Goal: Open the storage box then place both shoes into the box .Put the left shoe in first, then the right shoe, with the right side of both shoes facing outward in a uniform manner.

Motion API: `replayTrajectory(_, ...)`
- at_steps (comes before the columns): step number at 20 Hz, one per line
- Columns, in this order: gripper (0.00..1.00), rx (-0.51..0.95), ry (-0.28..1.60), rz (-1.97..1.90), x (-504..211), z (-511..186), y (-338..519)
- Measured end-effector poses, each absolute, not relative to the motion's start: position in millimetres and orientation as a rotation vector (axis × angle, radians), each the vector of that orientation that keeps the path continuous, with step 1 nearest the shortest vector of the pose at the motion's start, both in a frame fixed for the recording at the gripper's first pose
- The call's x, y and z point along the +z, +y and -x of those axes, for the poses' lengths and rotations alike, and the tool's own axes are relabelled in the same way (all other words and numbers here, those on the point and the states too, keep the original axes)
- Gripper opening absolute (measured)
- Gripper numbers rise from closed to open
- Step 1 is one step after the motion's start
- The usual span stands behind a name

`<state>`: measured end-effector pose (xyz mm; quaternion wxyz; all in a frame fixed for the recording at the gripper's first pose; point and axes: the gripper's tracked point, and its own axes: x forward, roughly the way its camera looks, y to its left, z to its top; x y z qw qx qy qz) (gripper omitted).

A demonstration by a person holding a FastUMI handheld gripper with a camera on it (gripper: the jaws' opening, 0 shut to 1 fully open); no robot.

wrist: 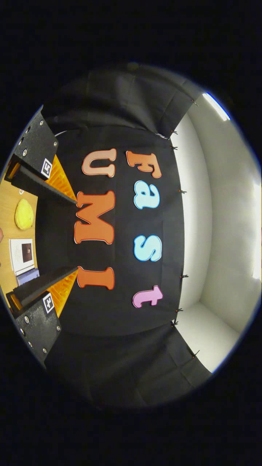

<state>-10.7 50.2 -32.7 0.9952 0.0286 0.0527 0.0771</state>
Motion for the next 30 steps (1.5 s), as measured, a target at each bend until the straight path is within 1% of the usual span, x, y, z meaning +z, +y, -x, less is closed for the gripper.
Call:
replayTrajectory(2, 0.98, 0.221, 0.168, -0.05, -57, 19, 72)
replayTrajectory(5, 0.98, 0.375, 0.313, -0.065, -103, 37, 119)
replayTrajectory(8, 0.98, 0.527, 0.465, -0.109, -149, 69, 160)
replayTrajectory(10, 0.98, 0.594, 0.557, -0.141, -174, 86, 179)
replayTrajectory(21, 0.99, 0.819, 1.0, -0.373, -289, 162, 259)
replayTrajectory(24, 0.98, 0.886, 1.077, -0.514, -298, 187, 276)
replayTrajectory(26, 0.97, 0.932, 1.149, -0.544, -318, 207, 290)
replayTrajectory(30, 0.97, 0.95, 1.291, -0.597, -356, 231, 304)
